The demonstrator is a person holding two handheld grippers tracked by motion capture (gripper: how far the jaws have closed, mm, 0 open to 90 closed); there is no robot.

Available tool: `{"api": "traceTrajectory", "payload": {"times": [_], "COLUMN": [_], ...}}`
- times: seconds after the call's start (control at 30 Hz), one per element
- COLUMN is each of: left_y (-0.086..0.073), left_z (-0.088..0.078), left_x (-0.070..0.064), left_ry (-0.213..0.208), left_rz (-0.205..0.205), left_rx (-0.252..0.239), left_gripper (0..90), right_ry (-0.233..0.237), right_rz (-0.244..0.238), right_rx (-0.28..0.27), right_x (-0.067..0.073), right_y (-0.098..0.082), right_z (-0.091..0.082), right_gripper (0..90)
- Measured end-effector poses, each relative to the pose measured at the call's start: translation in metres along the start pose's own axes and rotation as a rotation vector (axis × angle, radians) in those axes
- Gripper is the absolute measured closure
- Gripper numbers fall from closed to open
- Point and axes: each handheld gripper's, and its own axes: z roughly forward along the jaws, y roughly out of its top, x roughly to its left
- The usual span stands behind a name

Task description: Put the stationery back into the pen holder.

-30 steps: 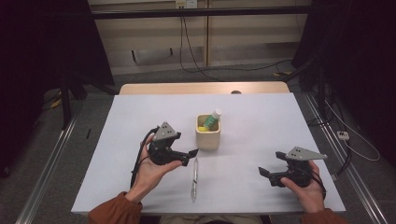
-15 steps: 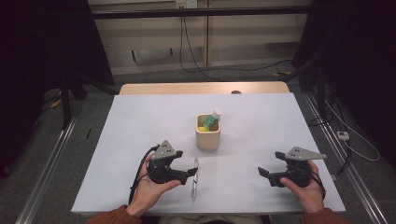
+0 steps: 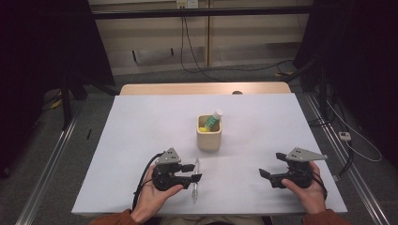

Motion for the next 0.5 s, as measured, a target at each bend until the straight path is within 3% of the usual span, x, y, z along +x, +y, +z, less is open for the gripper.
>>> {"api": "traceTrajectory", "payload": {"times": [0.33,0.5], "left_y": [-0.003,-0.009], "left_z": [0.013,0.025], "left_x": [-0.013,-0.027], "left_ry": [-0.028,-0.060], "left_rz": [0.039,0.062], "left_rx": [0.062,0.142], "left_gripper": [90.0,90.0], "right_ry": [0.006,0.007], "right_rz": [-0.002,0.000], "right_rx": [0.010,0.011], "right_x": [0.001,0.000], "right_y": [0.000,0.000], "right_z": [0.001,0.001], "right_gripper": [6.3,6.3]}}
